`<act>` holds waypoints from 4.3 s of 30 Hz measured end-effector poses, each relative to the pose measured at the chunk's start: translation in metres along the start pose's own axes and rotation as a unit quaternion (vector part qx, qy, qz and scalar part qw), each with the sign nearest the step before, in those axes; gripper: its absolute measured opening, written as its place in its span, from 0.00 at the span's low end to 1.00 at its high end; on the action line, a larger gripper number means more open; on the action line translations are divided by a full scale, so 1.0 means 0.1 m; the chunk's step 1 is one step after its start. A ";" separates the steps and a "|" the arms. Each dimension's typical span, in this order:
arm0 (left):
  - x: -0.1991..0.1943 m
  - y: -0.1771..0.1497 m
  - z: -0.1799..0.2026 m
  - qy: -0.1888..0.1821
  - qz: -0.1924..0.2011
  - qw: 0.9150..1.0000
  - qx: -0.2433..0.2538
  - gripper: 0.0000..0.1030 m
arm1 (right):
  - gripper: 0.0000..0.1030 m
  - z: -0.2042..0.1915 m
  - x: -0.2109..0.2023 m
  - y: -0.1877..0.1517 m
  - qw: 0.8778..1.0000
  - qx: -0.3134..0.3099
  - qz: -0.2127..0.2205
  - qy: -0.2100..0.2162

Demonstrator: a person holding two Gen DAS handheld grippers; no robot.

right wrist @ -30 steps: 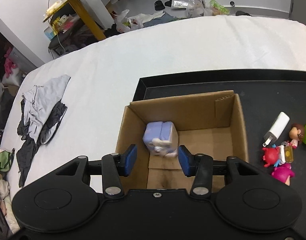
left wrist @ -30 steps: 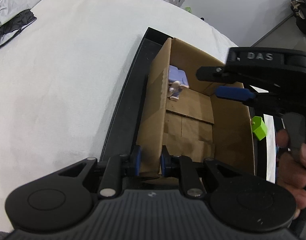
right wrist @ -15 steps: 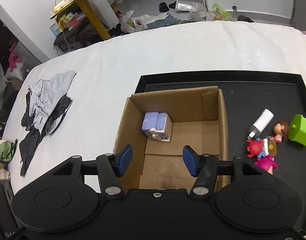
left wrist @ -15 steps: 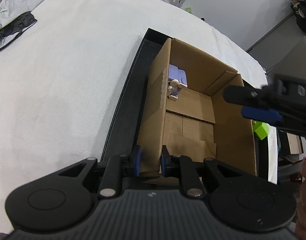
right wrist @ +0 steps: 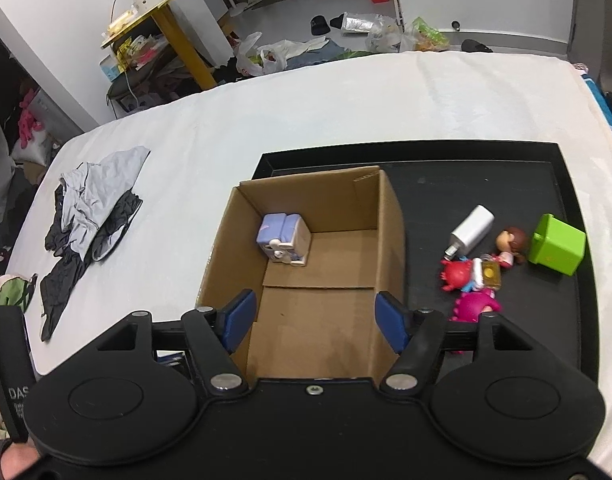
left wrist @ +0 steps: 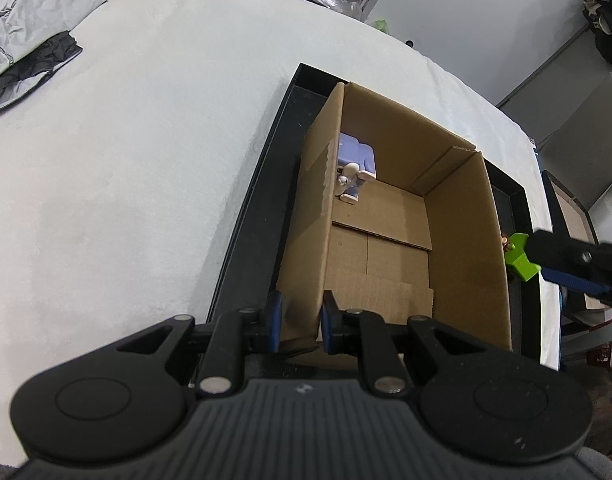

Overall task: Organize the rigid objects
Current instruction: 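Move the right gripper back to the magenta doll and grasp it, then lift the magenta doll with the right gripper and carry it over the box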

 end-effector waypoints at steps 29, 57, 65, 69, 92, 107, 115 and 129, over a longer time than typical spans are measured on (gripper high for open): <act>-0.03 -0.01 -0.01 0.000 0.002 1.000 -0.005 0.16 | 0.72 0.71 -0.25 -0.49 0.997 0.067 0.029 0.008; -0.05 0.01 -0.01 0.000 0.003 1.000 -0.005 0.16 | 0.75 1.25 0.08 -0.70 0.990 0.141 0.012 0.008; -0.04 0.01 -0.03 -0.002 0.008 1.000 -0.006 0.15 | 0.74 1.33 0.28 -0.57 0.985 0.173 -0.001 0.011; -0.04 0.01 -0.01 0.005 0.013 1.000 0.002 0.14 | 0.72 1.34 0.40 -0.48 0.984 0.177 -0.003 0.003; -0.02 0.00 -0.03 -0.007 0.015 1.000 -0.002 0.15 | 0.69 1.31 0.98 -0.10 0.972 0.202 -0.030 -0.114; -0.02 0.00 -0.03 -0.006 0.015 1.000 0.000 0.15 | 0.39 1.28 0.89 -0.19 0.975 0.144 -0.059 -0.160; -0.03 -0.02 -0.03 -0.006 0.017 1.000 0.004 0.14 | 0.39 1.24 0.60 -0.26 0.983 0.121 -0.041 -0.135; -0.05 -0.07 0.04 -0.001 0.026 0.999 0.030 0.13 | 0.39 0.99 0.20 -0.28 0.991 0.086 -0.010 -0.105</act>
Point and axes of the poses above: each gripper's, at about its wrist camera, not at the fingertips, and x roughly the way its jaws point, z to its right, y to its top, the point moved 3 cm from there along x, roughly the way its jaws point, and after that the axes turned 11 degrees about -z, right-handed, at the moved point
